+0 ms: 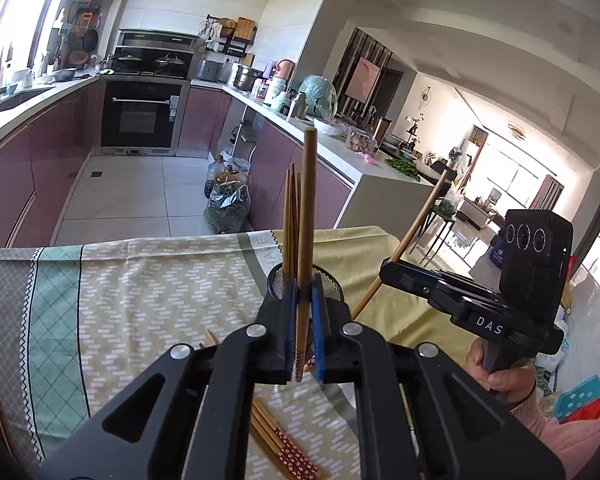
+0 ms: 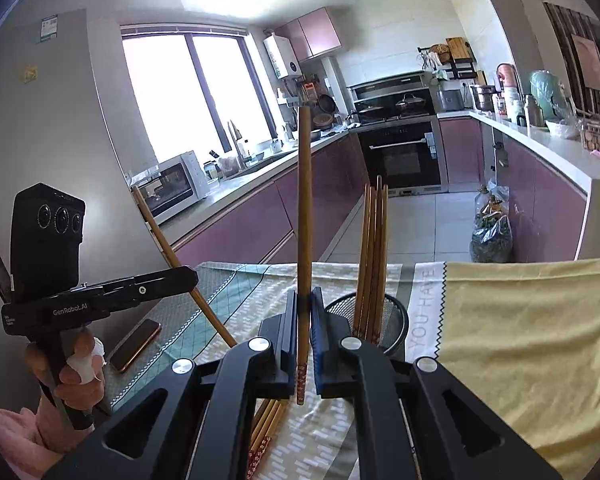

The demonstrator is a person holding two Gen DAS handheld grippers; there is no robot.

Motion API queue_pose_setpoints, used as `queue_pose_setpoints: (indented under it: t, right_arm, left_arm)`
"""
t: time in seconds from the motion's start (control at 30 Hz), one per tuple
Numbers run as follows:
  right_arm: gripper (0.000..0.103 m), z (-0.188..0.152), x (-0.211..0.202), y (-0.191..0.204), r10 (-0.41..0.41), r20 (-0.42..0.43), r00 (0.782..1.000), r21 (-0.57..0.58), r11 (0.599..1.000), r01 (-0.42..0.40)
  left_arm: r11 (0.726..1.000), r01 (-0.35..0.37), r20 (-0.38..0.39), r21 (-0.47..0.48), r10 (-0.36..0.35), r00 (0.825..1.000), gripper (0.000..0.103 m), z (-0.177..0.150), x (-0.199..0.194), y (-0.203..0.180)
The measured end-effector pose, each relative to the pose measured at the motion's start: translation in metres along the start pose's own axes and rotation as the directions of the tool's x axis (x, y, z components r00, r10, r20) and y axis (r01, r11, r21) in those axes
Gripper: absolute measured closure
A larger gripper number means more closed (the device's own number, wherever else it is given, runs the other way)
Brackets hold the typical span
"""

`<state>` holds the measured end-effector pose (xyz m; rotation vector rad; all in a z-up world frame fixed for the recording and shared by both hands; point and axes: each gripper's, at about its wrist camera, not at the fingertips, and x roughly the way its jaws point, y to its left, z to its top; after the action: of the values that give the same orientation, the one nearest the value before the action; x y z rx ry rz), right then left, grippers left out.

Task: Organize utensils
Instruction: 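Lift both chopsticks upright and lower them toward the black mesh cup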

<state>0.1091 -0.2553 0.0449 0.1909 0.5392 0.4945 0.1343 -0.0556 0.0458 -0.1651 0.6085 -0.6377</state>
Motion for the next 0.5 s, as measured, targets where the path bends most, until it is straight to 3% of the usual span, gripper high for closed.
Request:
queue_pose_setpoints:
  t: [0.3,0.5]
  right_arm:
    - [0.097,0.038,-0.016,-0.004,-0.035,0.088,0.996,-0.037,0.999,0.039]
    - [0.098,0.046,-0.003,-0.012,-0.067,0.080,0.995,-0.044,0.996,0.071]
  left_arm:
    - [0.999,0.010,0.069,0.045,-0.013,0.998,0.095,0.043,0.006,-0.020]
    - [0.999,-0.016,0.084,0.051,0.012,0.996,0.095,0.056,0.021,-0.025]
